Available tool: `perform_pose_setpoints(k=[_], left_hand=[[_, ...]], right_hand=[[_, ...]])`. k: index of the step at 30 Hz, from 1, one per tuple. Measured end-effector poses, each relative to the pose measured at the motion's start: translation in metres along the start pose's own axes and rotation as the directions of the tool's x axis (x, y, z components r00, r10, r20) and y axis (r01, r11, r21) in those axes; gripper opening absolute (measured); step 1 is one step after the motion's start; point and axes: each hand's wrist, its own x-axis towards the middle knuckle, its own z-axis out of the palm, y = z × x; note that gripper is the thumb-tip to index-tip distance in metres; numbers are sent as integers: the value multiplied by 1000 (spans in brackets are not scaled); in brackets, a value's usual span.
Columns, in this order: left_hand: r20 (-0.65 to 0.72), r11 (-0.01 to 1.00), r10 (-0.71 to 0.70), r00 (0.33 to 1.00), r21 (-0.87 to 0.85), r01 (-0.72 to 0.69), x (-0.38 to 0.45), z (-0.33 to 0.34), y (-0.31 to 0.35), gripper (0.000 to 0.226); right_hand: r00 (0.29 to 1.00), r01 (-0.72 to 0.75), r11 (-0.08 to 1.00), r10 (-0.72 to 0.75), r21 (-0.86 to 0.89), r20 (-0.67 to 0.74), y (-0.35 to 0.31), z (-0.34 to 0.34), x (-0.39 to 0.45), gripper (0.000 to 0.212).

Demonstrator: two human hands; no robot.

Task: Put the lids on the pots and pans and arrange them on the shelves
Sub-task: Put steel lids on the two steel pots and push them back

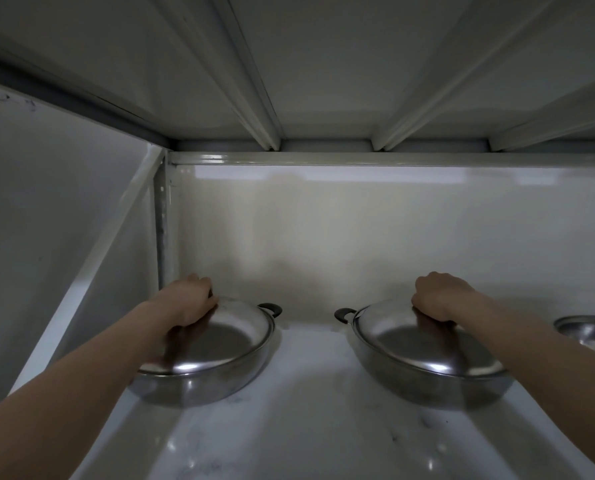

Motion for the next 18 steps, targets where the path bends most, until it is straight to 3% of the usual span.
perform_pose_setpoints(k=[18], left_hand=[[23,998,25,999,-57,-23,-5,0,12,37]], right_hand=[[999,35,999,-35,17,2,-6,2,-6,31]])
